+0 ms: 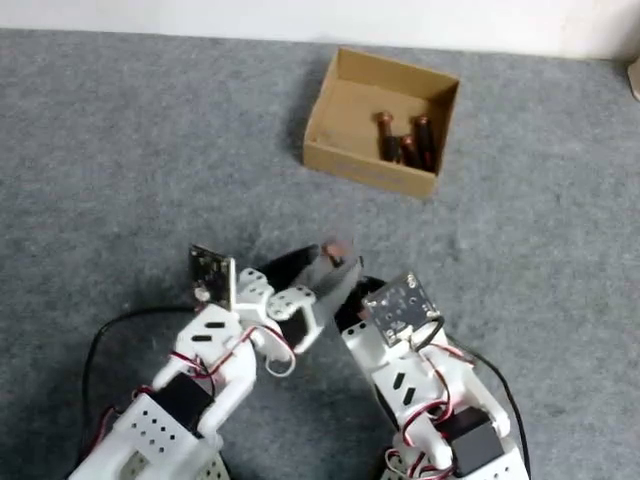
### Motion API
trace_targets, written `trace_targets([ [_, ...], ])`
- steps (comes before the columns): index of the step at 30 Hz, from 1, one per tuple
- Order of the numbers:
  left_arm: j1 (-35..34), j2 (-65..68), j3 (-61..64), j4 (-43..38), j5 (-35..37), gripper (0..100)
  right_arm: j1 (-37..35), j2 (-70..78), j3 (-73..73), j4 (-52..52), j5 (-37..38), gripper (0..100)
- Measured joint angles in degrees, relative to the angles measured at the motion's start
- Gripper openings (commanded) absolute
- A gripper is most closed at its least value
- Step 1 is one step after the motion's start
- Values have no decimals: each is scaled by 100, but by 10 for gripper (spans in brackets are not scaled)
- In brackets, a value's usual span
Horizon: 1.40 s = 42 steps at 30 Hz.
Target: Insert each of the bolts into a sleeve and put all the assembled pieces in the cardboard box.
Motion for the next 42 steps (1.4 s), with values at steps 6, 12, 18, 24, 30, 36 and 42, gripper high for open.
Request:
trace_targets([
  [6, -44, 9, -273, 642, 0, 354, 0, 0, -26, 0, 0, 4],
  [12, -53, 0, -273, 642, 0, 354, 0, 0, -26, 0, 0, 4],
  [18, -53, -79, -677, 976, 141, 354, -9, 0, 79, -281, 0, 4],
  [24, -44, -1301, -1609, 3042, 132, 345, -9, 0, 114, -369, 0, 4],
  [30, -607, -2251, -1380, 3358, -571, 18, 44, 0, 114, -369, 0, 4],
  [36, -1626, -1688, -791, 2066, -1116, 39, 211, 0, 510, -712, 0, 4],
  [42, -2040, -818, -782, 1873, -2127, 7, 299, 0, 826, -1037, 9, 4],
])
